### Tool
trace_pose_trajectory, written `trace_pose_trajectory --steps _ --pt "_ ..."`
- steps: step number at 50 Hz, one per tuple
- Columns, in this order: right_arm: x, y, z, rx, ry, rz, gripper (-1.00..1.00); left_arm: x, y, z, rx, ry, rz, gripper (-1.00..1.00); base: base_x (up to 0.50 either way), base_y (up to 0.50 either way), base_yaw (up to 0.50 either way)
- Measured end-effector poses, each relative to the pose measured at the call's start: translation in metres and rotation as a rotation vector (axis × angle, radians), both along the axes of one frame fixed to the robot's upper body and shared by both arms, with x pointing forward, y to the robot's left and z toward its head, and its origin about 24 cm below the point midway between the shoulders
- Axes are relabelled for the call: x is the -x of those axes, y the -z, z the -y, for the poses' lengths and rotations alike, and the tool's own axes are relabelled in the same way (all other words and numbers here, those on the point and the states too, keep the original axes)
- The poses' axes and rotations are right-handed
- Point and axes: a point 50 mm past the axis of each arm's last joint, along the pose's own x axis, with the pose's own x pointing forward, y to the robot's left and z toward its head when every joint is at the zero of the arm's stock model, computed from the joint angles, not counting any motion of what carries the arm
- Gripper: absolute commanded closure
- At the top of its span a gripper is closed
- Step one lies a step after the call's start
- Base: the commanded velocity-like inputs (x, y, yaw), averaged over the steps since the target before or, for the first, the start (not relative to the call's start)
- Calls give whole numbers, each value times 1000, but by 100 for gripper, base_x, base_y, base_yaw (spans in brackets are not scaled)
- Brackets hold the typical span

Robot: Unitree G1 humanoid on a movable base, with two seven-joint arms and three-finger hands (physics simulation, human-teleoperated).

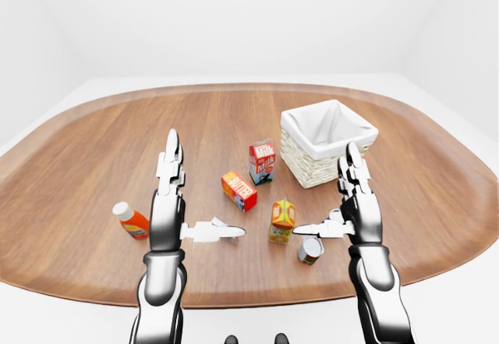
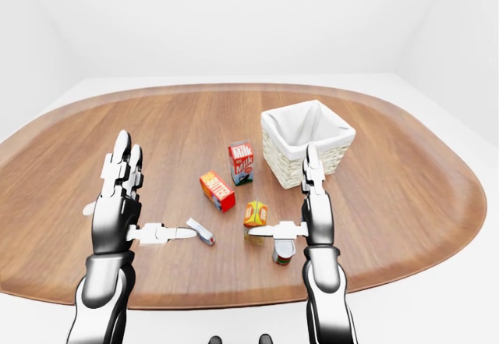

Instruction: Pick up the alphabet soup and the tomato sauce, and put them in the basket.

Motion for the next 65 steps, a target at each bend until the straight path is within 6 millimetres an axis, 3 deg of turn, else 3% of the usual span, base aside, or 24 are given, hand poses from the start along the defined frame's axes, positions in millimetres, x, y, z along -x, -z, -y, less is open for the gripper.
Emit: trace_pose_trajectory --steps 39,65 --pt "1 -2 0 -2 -5 7 -100 0 0 1 2 6 -1 -100 22 0 0" --pt "2 -3 -1 0 -11 12 -100 0 1 1 0 4 -5 -100 0 0 0"
